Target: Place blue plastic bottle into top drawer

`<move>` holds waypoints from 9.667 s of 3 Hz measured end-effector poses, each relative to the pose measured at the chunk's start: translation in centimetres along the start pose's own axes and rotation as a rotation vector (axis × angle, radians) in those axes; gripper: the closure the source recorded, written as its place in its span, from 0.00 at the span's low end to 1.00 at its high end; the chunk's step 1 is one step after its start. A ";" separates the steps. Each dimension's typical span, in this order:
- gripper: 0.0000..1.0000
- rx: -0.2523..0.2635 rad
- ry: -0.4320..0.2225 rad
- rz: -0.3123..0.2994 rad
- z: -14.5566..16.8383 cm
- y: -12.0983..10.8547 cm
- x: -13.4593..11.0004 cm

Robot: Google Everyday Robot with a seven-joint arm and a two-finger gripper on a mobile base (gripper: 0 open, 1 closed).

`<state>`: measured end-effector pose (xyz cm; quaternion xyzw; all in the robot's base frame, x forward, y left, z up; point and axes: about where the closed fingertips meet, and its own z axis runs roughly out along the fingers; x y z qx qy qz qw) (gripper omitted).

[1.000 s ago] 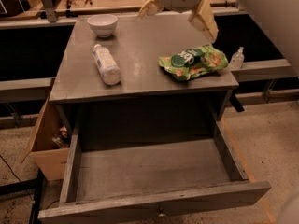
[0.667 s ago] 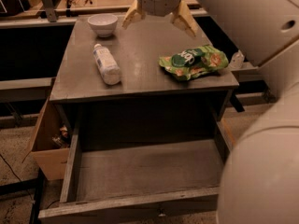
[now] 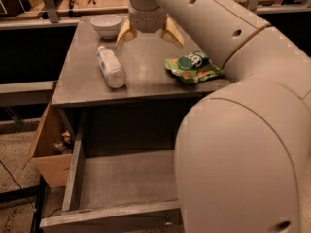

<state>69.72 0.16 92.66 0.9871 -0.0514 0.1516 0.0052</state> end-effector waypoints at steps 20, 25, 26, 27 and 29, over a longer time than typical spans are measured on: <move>0.82 0.527 -0.188 0.088 10.9 0.6 -23.9; 0.37 0.520 -0.180 -0.036 15.0 -0.6 -23.2; 0.61 0.586 -0.138 -0.056 10.9 0.7 -22.8; 0.84 0.603 0.002 -0.032 4.8 2.1 -20.9; 0.84 0.617 0.316 0.037 -4.3 3.2 -17.3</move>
Offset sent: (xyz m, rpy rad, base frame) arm -0.0045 0.0973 0.0105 0.3492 0.1015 0.2864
